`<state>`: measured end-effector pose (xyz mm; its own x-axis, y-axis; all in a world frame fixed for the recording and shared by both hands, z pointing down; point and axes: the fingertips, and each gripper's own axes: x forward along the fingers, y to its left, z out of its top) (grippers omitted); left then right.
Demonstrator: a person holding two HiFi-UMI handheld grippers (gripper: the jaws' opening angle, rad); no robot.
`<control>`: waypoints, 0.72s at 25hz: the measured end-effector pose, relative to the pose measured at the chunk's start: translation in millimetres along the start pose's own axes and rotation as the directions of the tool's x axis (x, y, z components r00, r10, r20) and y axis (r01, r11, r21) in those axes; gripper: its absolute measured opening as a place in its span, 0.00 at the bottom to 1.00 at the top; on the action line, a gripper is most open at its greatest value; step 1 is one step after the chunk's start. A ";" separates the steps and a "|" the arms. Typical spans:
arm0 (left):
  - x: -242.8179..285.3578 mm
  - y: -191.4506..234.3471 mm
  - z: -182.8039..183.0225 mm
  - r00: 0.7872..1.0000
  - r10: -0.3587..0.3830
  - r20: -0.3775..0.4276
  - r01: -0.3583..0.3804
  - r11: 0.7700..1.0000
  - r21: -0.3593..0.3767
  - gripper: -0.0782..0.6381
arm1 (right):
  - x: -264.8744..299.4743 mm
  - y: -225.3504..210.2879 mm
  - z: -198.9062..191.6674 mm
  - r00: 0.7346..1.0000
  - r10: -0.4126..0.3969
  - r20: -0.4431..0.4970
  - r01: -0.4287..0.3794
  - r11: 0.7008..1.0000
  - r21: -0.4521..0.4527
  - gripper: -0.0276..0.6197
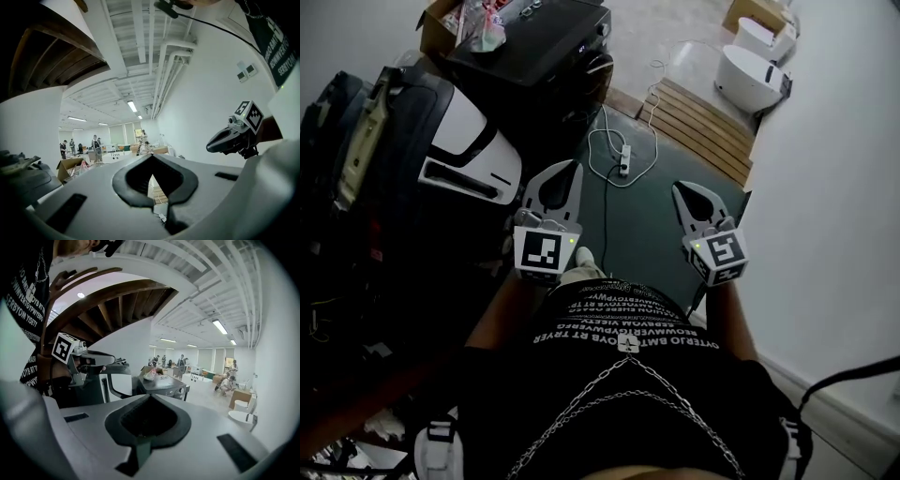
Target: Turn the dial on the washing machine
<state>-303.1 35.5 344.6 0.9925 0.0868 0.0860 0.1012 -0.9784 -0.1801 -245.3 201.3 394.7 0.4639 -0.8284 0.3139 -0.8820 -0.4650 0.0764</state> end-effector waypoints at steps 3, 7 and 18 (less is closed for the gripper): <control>24.8 26.2 -4.5 1.000 -0.020 0.000 0.020 1.000 -0.012 0.12 | 31.2 -6.6 9.7 1.000 -0.015 -0.010 0.015 1.000 0.015 0.04; 50.7 56.1 -18.4 0.999 -0.051 0.002 0.051 0.999 -0.018 0.12 | 71.8 -11.9 22.4 0.999 -0.020 -0.029 0.021 1.000 0.021 0.04; 85.5 80.4 -40.3 0.992 -0.123 -0.022 0.121 0.990 -0.077 0.12 | 122.5 -38.7 46.9 0.999 -0.045 -0.029 0.045 0.999 0.010 0.04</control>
<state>-212.9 -43.2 376.9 0.9707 0.2028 0.1287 0.2153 -0.9722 -0.0921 -150.4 103.2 385.8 0.5006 -0.7972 0.3374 -0.8591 -0.5054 0.0807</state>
